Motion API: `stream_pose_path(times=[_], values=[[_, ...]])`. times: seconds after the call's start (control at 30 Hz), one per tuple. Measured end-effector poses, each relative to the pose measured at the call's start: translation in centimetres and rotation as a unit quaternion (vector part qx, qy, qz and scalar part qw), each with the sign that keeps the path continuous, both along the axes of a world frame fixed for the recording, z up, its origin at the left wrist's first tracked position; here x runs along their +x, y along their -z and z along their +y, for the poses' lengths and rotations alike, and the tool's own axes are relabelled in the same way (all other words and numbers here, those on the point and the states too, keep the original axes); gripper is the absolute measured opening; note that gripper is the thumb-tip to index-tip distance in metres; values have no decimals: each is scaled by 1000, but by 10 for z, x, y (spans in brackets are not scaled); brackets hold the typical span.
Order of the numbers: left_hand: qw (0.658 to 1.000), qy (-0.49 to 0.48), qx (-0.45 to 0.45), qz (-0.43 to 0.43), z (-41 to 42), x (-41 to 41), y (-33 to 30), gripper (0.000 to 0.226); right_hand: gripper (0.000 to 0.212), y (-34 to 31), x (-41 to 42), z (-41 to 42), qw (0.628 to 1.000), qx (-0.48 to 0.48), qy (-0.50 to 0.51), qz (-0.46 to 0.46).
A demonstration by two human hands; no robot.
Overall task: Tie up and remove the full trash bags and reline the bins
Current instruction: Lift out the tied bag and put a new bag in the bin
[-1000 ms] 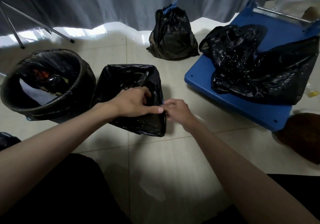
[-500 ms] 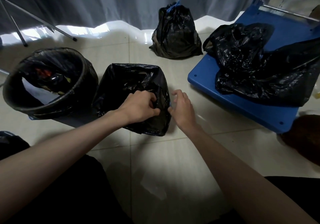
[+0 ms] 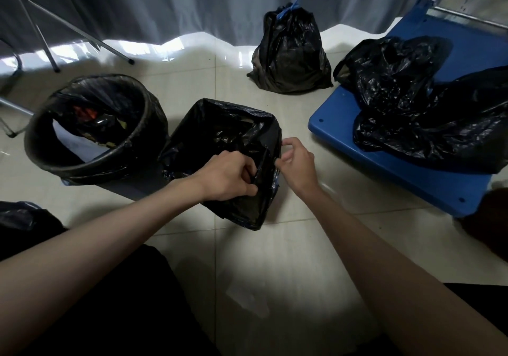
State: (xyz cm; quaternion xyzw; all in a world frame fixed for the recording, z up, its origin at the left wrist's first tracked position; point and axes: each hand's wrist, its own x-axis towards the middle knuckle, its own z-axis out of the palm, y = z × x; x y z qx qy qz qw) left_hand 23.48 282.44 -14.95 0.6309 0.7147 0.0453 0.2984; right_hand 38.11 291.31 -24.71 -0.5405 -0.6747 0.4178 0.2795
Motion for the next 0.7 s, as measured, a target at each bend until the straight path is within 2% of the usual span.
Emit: stream_pose_path(times=[0.17,0.27,0.33,0.37,0.43,0.53,0.6,0.7], values=[[1000,5,-6,-7,-7,-5,2,14,22,-9,-7,4,996,37,61,45],[1000,4,-12,-5,-11,-7,0,15,5,2,3,17,990,-105,96,-4],[999,9,-30,11,-13,-9,-3,19,13,8,13,16,969,-234,76,-36],[999,15,-44,27,-12,-11,-5,21,18,10,16,14,964,-255,66,-41],[994,29,-75,80,-12,-15,-7,29,21,9,15,11,975,-209,74,-27],[989,18,-61,134,-12,-17,-5,51,20,-3,10,10,982,-160,77,63],[995,-10,-12,95,-11,-16,-4,58,25,-6,5,12,980,-178,41,80],[998,-20,46,33,-8,-14,0,49,21,-5,0,9,983,-164,21,78]])
